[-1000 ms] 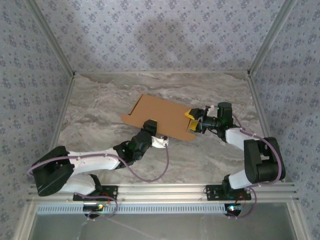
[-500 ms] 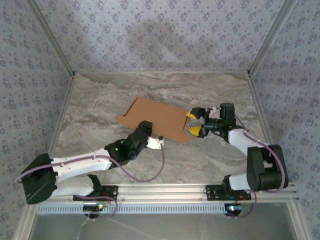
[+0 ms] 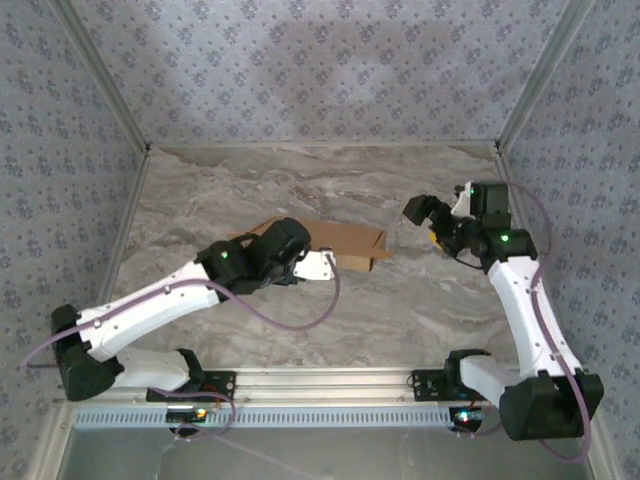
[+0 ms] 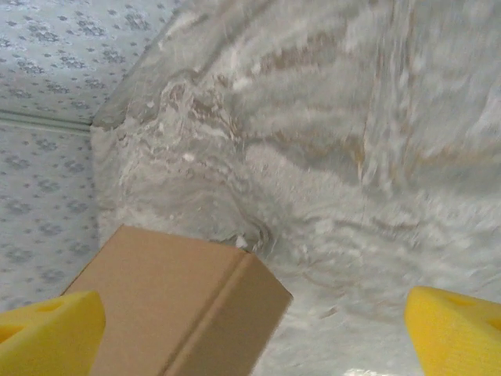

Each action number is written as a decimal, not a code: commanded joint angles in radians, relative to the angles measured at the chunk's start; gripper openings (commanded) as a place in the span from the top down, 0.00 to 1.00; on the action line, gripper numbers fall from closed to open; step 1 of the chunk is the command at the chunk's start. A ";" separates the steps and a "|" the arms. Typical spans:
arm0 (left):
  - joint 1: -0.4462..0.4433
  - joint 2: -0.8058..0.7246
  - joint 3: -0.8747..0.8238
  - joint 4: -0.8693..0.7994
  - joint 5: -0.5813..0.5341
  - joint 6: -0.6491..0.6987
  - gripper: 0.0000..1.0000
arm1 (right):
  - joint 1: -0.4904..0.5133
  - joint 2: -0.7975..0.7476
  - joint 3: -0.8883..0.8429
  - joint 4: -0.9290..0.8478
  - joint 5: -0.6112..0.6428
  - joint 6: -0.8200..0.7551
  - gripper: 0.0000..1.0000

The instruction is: Fold the paper box

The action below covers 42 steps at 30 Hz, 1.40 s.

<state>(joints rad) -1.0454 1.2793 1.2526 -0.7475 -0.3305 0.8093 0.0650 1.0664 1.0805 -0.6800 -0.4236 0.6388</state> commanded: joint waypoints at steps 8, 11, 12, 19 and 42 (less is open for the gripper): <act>0.015 0.280 0.314 -0.514 0.256 -0.181 0.49 | 0.020 -0.096 -0.043 0.064 -0.027 -0.096 0.06; 0.029 0.330 0.335 -0.535 0.301 -0.190 0.50 | 0.020 -0.071 -0.016 0.002 -0.068 -0.081 0.19; 0.034 0.341 0.335 -0.529 0.310 -0.189 0.50 | 0.021 -0.059 -0.002 -0.019 -0.076 -0.093 0.23; 0.072 0.408 0.317 -0.440 0.364 -0.209 0.49 | 0.026 -0.078 -0.017 -0.061 -0.144 0.134 0.54; 0.143 0.451 0.280 -0.365 0.428 -0.125 0.42 | 0.387 -0.109 0.015 -0.198 0.326 -0.752 0.41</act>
<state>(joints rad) -0.9039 1.6920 1.5589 -1.1030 0.0597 0.6460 0.4309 0.9821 1.1767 -0.8173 -0.2443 0.2871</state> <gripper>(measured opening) 0.579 0.591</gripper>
